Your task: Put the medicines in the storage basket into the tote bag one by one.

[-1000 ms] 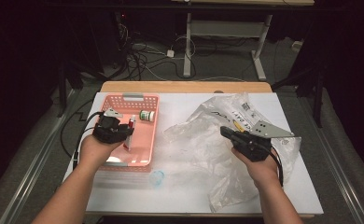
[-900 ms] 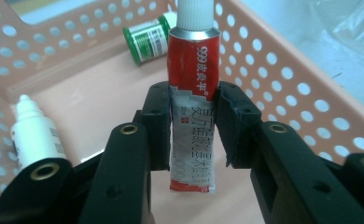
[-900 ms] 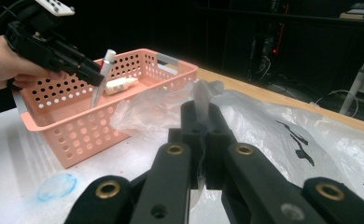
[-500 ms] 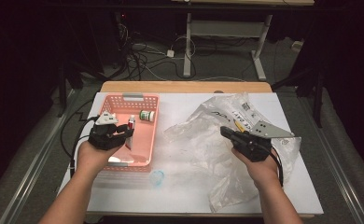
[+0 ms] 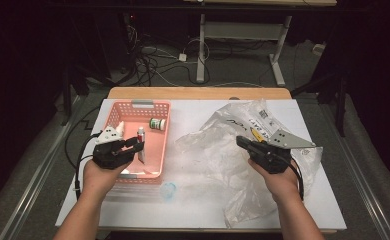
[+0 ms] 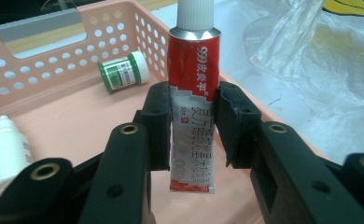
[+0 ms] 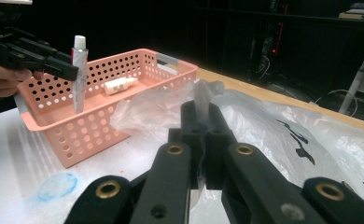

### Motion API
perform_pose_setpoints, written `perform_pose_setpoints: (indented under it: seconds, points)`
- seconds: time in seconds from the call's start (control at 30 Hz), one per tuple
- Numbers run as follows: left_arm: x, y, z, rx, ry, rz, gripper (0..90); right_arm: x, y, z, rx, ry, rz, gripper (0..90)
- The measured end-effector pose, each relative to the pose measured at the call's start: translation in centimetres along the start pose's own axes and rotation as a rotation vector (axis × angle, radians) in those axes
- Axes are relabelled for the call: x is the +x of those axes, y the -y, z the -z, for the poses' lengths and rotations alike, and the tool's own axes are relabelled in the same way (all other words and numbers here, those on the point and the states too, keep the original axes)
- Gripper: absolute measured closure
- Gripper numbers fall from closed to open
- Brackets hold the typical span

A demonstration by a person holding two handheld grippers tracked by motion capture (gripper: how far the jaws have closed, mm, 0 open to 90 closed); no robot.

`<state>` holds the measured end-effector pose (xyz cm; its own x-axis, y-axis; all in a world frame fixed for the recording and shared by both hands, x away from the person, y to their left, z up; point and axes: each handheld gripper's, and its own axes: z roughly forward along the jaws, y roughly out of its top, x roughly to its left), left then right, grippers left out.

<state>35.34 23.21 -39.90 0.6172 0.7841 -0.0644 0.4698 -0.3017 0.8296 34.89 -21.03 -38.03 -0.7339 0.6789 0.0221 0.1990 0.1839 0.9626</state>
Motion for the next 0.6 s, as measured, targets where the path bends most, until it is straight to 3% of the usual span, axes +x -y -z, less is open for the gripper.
perform_pose_setpoints:
  seconds: [0.1,0.4,0.6]
  points:
    - [-0.4,0.0,-0.1,-0.001,0.003,-0.011,66.0,0.1,0.0,-0.1,0.001,0.001,0.000,90.0]
    - [-1.5,-0.9,1.2,-0.082,0.044,-0.009,66.0,0.0,0.0,0.2,-0.005,0.002,-0.005,90.0]
    - [-2.9,-1.9,1.6,-0.112,0.078,-0.038,66.0,0.0,0.0,0.3,-0.006,0.000,-0.005,90.0]
